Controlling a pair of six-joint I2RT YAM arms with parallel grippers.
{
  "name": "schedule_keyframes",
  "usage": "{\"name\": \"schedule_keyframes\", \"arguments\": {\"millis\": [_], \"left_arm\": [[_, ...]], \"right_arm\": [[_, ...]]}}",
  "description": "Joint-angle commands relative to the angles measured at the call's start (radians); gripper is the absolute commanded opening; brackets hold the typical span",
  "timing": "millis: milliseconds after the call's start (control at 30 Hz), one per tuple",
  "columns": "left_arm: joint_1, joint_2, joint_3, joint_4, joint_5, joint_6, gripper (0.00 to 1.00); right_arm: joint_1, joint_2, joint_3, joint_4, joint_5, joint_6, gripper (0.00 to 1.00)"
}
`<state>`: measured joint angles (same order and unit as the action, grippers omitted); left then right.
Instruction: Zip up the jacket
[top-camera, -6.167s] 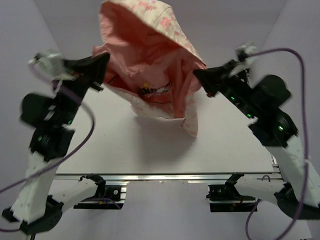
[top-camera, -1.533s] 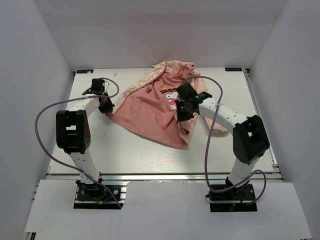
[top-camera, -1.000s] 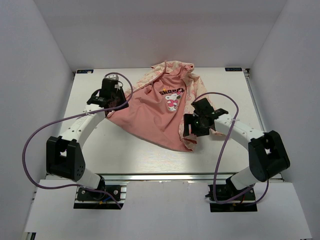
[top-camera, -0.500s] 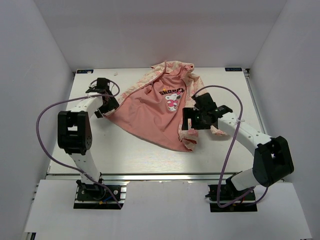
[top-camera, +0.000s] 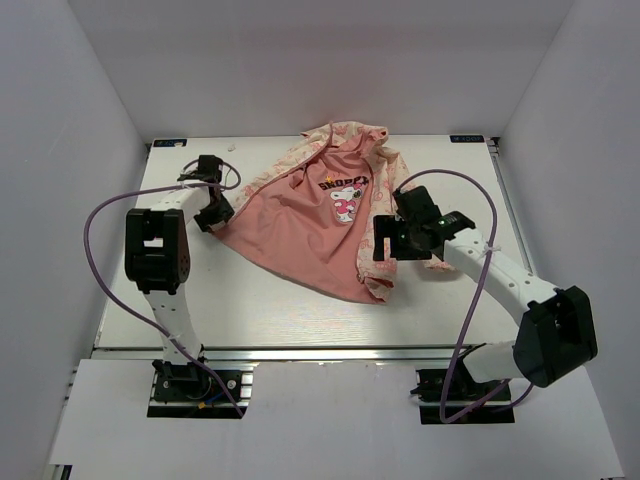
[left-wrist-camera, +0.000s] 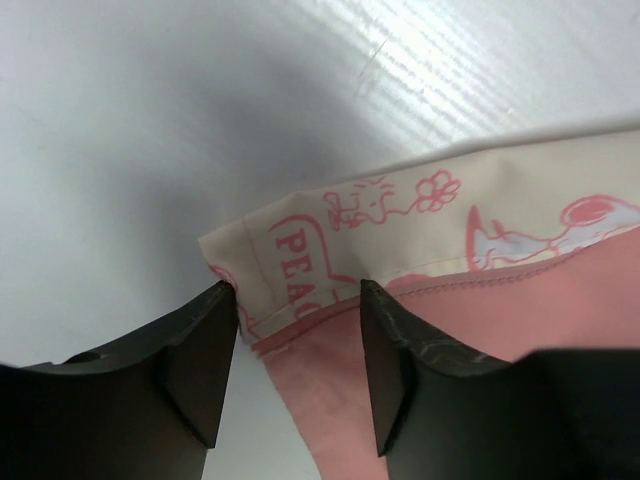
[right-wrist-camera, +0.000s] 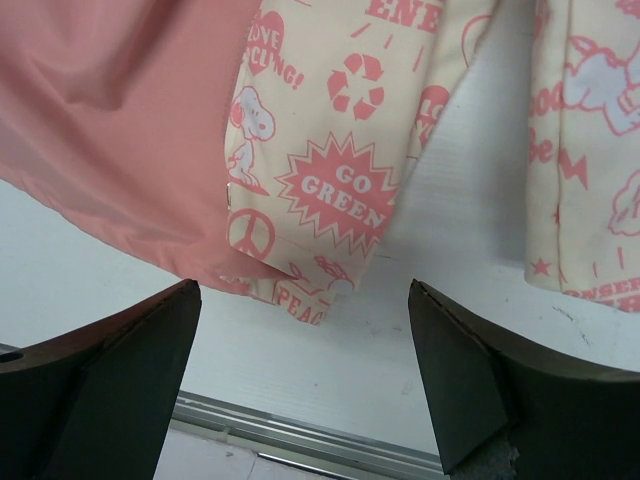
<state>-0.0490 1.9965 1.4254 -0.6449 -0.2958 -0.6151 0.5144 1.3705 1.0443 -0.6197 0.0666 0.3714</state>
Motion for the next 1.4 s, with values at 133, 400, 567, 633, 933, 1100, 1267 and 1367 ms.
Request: {"name": "schedule_keyframes", "arguments": {"millis": [133,400,567,633,933,1100,1267,1367], "left_arm": [[0.011,0.001,0.058,0.027,-0.003,-0.002,0.41],[0.009,-0.048,0.031,0.039,0.099,0.020,0.00],[-0.038,-0.322,-0.115,0.117,0.201,0.029,0.00],[-0.107,-0.434,-0.125,0.113,0.181,0.031,0.00],[-0.498,-0.607,-0.126,0.024,0.110,-0.014,0.00],[-0.789,-0.616,-0.236,0.024,0.120,-0.115,0.00],[-0.966,-0.567,-0.420,0.044,0.156,-0.178,0.00],[-1.017,-0.535,-0.447,0.028,0.181,-0.180,0.32]], "right_arm": [[-0.004,-0.041,0.022,-0.028,0.016,0.026,0.89],[-0.005,-0.057,0.003,-0.014,0.007,0.041,0.89],[-0.005,-0.120,-0.018,0.012,0.002,0.067,0.89],[-0.005,-0.148,-0.044,0.031,-0.008,0.070,0.89],[-0.005,-0.327,-0.202,0.072,0.055,0.104,0.89],[-0.005,-0.468,-0.294,0.135,0.047,0.152,0.89],[-0.007,-0.493,-0.325,0.137,0.006,0.106,0.89],[-0.004,-0.490,-0.332,0.141,-0.050,0.052,0.89]]}}
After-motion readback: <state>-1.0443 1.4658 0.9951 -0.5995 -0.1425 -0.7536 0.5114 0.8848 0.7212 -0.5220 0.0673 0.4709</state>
